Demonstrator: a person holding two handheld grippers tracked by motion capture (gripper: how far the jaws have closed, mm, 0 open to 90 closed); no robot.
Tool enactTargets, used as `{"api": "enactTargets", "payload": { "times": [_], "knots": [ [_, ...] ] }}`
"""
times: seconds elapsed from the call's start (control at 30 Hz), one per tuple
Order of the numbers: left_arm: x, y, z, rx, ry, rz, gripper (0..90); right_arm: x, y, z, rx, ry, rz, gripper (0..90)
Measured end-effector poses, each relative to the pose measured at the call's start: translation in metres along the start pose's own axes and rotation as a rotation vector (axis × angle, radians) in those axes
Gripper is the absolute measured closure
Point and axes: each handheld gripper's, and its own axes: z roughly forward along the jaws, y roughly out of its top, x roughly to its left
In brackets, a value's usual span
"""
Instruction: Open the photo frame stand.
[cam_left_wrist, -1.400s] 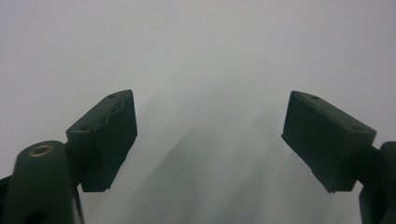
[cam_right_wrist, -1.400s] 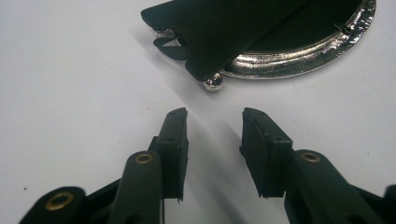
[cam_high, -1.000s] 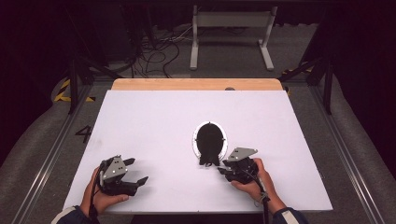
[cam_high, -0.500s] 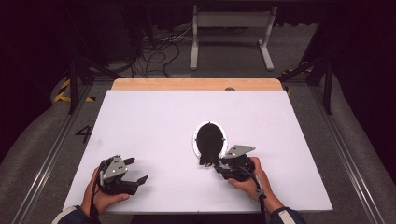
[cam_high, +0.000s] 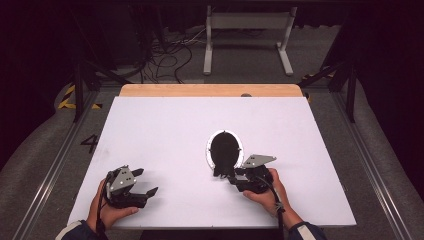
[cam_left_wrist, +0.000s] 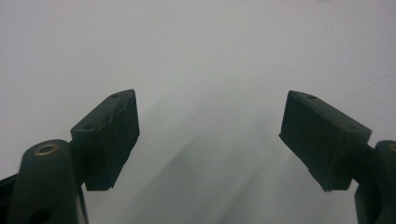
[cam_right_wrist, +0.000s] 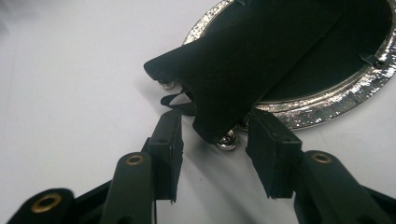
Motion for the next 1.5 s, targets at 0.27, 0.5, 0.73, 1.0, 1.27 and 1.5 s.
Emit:
{"api": "enactTargets", "payload": {
  "times": [0.27,0.5,0.73,1.0,1.27,1.5],
  "knots": [
    [-0.001,0.000,0.000,0.002,-0.008,0.004,20.1,0.004,0.000,0.000,0.042,-0.042,-0.054,56.8],
    [-0.001,0.000,0.001,0.007,-0.014,0.006,20.0,0.009,0.003,0.001,0.063,-0.059,-0.068,60.4],
    [0.000,-0.001,0.003,0.003,-0.028,-0.005,18.3,-0.002,0.002,0.000,0.019,0.001,0.006,63.2],
    [0.002,-0.001,0.005,0.018,-0.029,-0.015,17.7,-0.010,0.000,-0.003,-0.036,0.069,0.082,64.3],
    [0.003,-0.002,0.009,0.036,-0.029,-0.021,17.1,-0.021,-0.001,-0.002,-0.088,0.163,0.225,60.3],
    [0.003,-0.002,0.011,0.053,-0.023,-0.012,16.9,-0.034,-0.001,0.010,-0.120,0.270,0.376,58.2]
  ]
}}
